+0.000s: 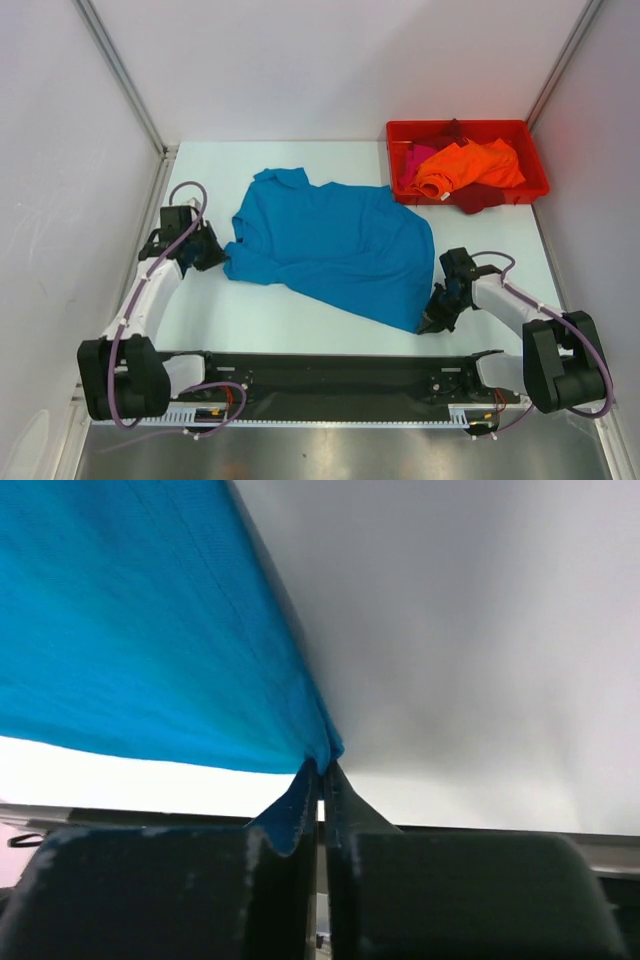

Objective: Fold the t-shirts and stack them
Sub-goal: Flatten the tshirt out

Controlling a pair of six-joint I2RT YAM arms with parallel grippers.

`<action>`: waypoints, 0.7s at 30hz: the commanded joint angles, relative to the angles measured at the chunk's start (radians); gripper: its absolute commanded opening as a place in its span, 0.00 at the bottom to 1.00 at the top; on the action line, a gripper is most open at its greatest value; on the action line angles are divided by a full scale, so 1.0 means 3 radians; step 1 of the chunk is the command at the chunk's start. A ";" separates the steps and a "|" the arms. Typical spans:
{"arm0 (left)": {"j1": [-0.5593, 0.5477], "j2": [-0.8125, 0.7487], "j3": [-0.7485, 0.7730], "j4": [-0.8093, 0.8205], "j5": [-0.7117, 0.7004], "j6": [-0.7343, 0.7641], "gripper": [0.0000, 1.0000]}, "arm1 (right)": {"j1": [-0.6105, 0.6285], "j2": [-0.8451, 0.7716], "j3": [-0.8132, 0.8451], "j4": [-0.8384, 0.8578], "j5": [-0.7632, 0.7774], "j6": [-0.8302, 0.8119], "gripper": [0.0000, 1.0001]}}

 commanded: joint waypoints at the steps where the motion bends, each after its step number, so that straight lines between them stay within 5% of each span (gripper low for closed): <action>1: -0.0025 -0.0315 0.0002 -0.0047 0.0021 -0.0074 0.00 | -0.0015 0.0010 0.0122 -0.0014 0.0236 -0.0189 0.00; 9: -0.0025 -0.0842 0.0390 -0.0288 -0.0035 -0.0365 0.00 | 0.0016 -0.0205 0.1627 -0.1077 0.0456 -0.0823 0.00; 21: -0.0025 -0.0777 0.2637 -0.0543 -0.0470 -0.0422 0.00 | 0.0113 0.0265 0.4283 -0.1645 0.0159 -0.1013 0.00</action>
